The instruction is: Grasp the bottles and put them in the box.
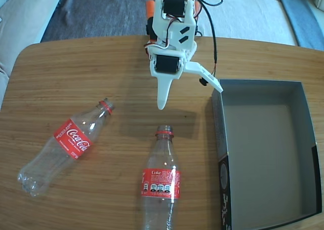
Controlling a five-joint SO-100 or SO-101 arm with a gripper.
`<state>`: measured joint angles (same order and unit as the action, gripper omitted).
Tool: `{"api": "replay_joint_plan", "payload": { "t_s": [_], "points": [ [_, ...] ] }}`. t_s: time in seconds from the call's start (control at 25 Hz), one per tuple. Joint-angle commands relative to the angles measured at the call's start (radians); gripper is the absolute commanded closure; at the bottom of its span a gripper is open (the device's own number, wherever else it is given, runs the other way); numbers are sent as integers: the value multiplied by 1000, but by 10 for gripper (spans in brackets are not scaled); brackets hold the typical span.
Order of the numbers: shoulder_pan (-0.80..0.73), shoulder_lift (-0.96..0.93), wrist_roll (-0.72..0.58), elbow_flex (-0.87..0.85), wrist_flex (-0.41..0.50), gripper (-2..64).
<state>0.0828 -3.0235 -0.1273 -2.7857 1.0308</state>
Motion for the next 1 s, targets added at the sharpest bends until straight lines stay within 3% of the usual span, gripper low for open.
{"api": "replay_joint_plan", "payload": {
  "t_s": [0.0, 0.76, 0.96],
  "points": [
    [-2, -6, -5, 11, 0, 506],
    [0, 3, -2, 14, -2, 504],
    [8, 14, -5, 123, -5, 505]
  ]
}}
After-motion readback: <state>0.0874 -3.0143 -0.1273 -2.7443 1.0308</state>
